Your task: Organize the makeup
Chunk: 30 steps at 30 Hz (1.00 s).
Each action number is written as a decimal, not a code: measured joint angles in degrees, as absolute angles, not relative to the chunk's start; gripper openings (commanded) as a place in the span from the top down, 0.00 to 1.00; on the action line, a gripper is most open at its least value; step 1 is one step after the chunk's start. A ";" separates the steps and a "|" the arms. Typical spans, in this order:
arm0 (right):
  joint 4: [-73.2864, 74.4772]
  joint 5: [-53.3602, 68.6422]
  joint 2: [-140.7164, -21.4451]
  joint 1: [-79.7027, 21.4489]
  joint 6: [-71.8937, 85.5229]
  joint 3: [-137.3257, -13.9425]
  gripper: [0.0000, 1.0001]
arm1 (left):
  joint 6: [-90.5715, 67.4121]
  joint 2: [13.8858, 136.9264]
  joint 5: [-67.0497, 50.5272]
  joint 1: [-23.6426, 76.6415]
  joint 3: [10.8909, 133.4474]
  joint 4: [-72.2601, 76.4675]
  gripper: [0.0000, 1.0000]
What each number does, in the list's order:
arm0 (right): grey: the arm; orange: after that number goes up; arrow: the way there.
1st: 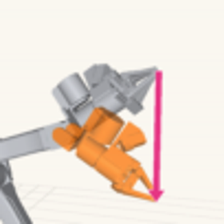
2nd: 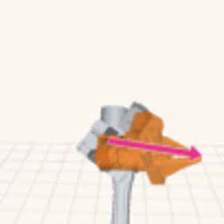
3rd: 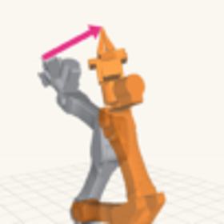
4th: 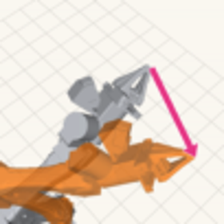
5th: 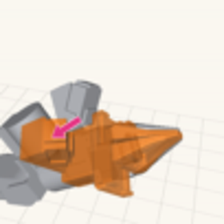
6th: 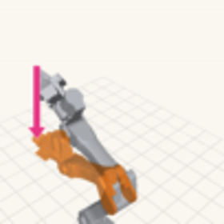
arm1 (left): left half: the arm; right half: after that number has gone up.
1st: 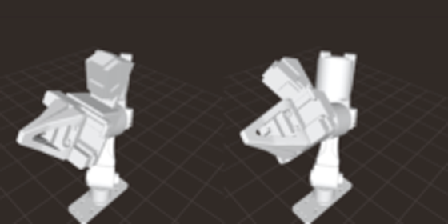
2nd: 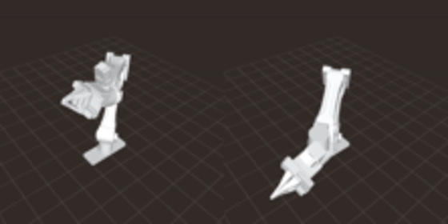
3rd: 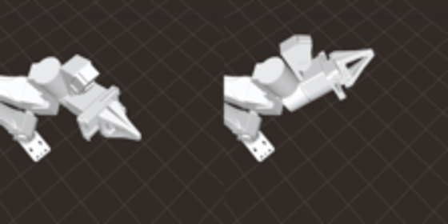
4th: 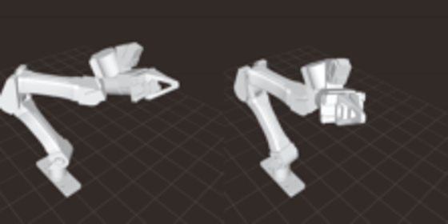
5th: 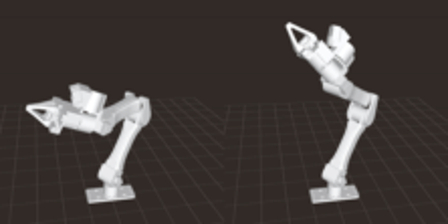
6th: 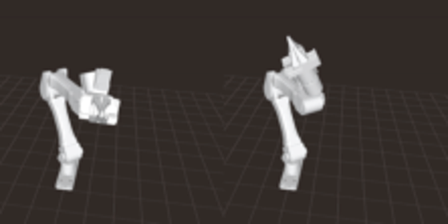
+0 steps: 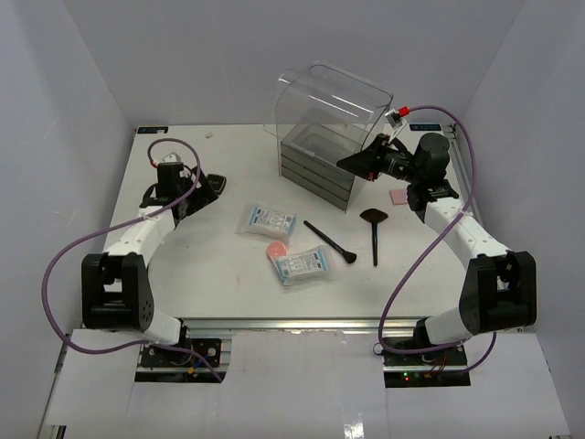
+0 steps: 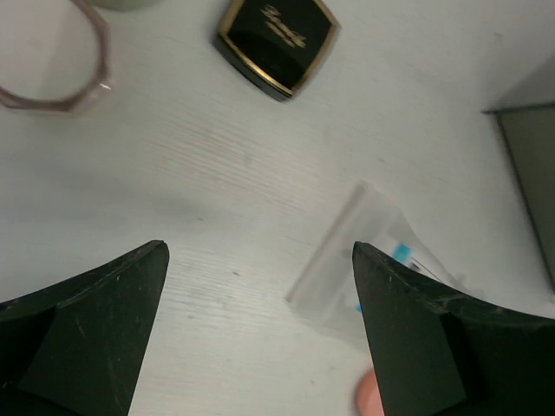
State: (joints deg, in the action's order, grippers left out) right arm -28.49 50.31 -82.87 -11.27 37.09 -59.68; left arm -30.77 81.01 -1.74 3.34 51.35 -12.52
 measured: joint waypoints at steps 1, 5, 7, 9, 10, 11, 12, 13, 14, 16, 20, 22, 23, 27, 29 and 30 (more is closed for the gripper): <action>-28.48 50.32 -82.77 -11.27 36.99 -59.37 0.91 | -29.93 82.78 -0.24 2.43 53.21 -13.92 0.02; -28.59 50.46 -82.56 -11.27 36.59 -58.44 0.91 | -26.99 88.59 5.86 0.08 59.18 -17.07 0.02; -28.72 50.52 -82.56 -11.25 36.46 -58.25 0.91 | -25.49 90.00 8.36 -0.28 60.78 -18.51 0.02; -28.96 50.58 -82.56 -11.25 36.48 -58.24 0.91 | -24.05 91.59 10.16 -0.70 62.74 -20.18 0.02; -29.16 50.64 -82.56 -11.25 36.57 -58.24 0.91 | -23.26 92.76 11.09 -0.96 64.03 -20.92 0.02; -29.34 50.71 -82.56 -11.25 36.71 -58.23 0.91 | -22.63 94.00 11.97 -1.30 65.34 -21.55 0.02; -29.55 50.76 -82.56 -11.25 36.89 -58.22 0.91 | -22.02 95.27 12.77 -1.61 66.55 -21.99 0.02; -29.79 50.78 -82.56 -11.25 37.10 -58.22 0.91 | -21.32 96.60 13.58 -1.88 67.73 -22.32 0.02; -29.97 50.83 -82.56 -11.25 37.21 -58.22 0.91 | -20.76 97.54 14.33 -2.11 68.36 -22.51 0.02; -30.17 50.95 -82.56 -11.25 37.37 -58.22 0.91 | -19.69 99.30 15.68 -2.56 69.39 -23.18 0.02; -30.25 51.10 -82.56 -11.23 37.60 -58.22 0.91 | -17.92 102.85 17.42 -3.20 71.92 -24.98 0.02; -30.27 51.15 -82.56 -11.22 37.72 -58.22 0.91 | -17.21 104.72 17.66 -3.60 73.28 -25.40 0.02; -30.31 51.16 -82.56 -11.22 37.81 -58.22 0.91 | -16.90 105.59 17.61 -3.85 73.87 -25.55 0.02; -30.63 51.18 -82.56 -11.22 38.17 -58.22 0.91 | -16.32 109.27 16.97 -5.07 76.15 -25.84 0.02; -30.64 51.18 -82.56 -11.22 38.28 -58.22 0.91 | -16.28 111.04 16.49 -5.56 77.07 -25.92 0.02; -30.65 51.18 -82.56 -11.22 38.33 -58.22 0.91 | -16.22 111.94 16.21 -5.77 77.45 -25.89 0.02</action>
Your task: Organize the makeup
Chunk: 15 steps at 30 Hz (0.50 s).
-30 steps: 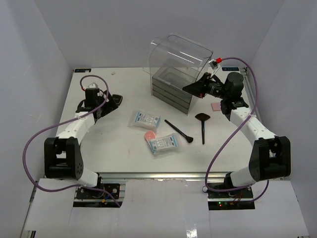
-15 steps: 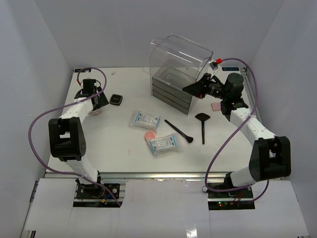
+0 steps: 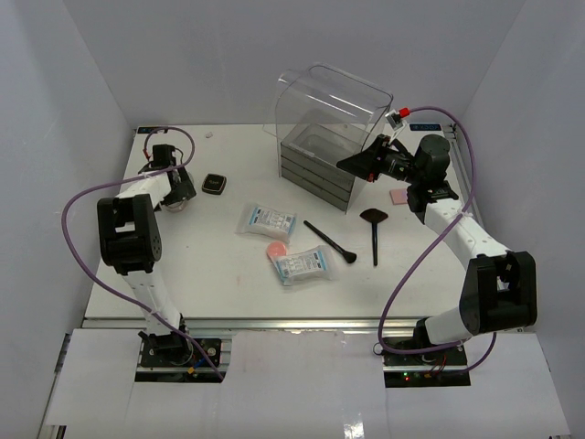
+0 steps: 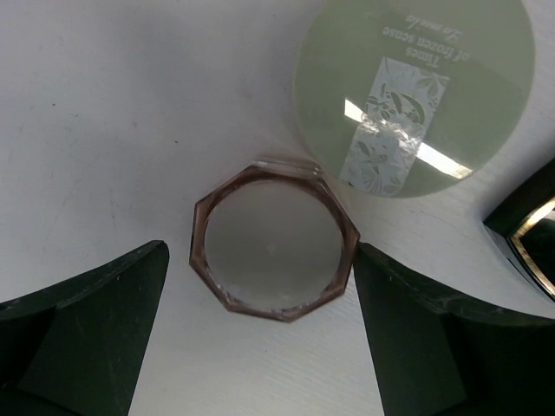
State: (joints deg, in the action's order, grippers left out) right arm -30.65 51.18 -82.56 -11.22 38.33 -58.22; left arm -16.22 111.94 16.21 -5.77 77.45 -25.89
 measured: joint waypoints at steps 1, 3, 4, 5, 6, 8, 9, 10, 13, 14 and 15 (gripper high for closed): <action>-30.65 51.18 -82.56 -11.22 38.37 -58.22 0.91 | -16.17 112.81 15.93 -5.98 77.82 -25.88 0.02; -30.65 51.18 -82.56 -11.22 38.41 -58.22 0.91 | -16.25 113.74 15.20 -6.49 78.31 -26.15 0.05; -30.66 51.18 -82.56 -11.22 38.42 -58.21 0.91 | -16.20 113.85 14.77 -6.78 78.62 -26.29 0.06; -30.69 51.20 -82.56 -11.22 38.43 -58.20 0.91 | -16.17 113.93 14.32 -7.05 78.82 -26.30 0.11; -30.71 51.21 -82.56 -11.22 38.44 -58.18 0.91 | -16.16 114.00 13.87 -7.26 78.90 -26.30 0.16; -30.78 51.22 -82.56 -11.22 38.44 -58.15 0.91 | -16.20 114.11 12.76 -7.66 78.94 -26.32 0.20; -30.94 51.22 -82.56 -11.22 38.45 -58.06 0.91 | -16.30 114.16 12.27 -7.85 78.94 -26.33 0.23; -31.12 51.22 -82.56 -11.22 38.46 -57.94 0.91 | -16.40 114.19 11.85 -8.01 78.94 -26.32 0.28; -31.44 51.20 -82.56 -11.22 38.45 -57.52 0.90 | -16.59 114.19 11.02 -8.31 78.93 -26.13 0.44; -31.48 51.20 -82.56 -11.22 38.44 -57.39 0.90 | -16.70 114.19 10.86 -8.44 78.92 -25.94 0.52; -31.53 51.20 -82.55 -11.22 38.42 -57.32 0.91 | -16.68 114.19 10.61 -8.50 78.86 -25.69 0.59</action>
State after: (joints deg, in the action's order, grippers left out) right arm -31.53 51.20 -82.55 -11.22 38.42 -57.32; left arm -16.68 114.19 10.61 -8.50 78.86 -25.69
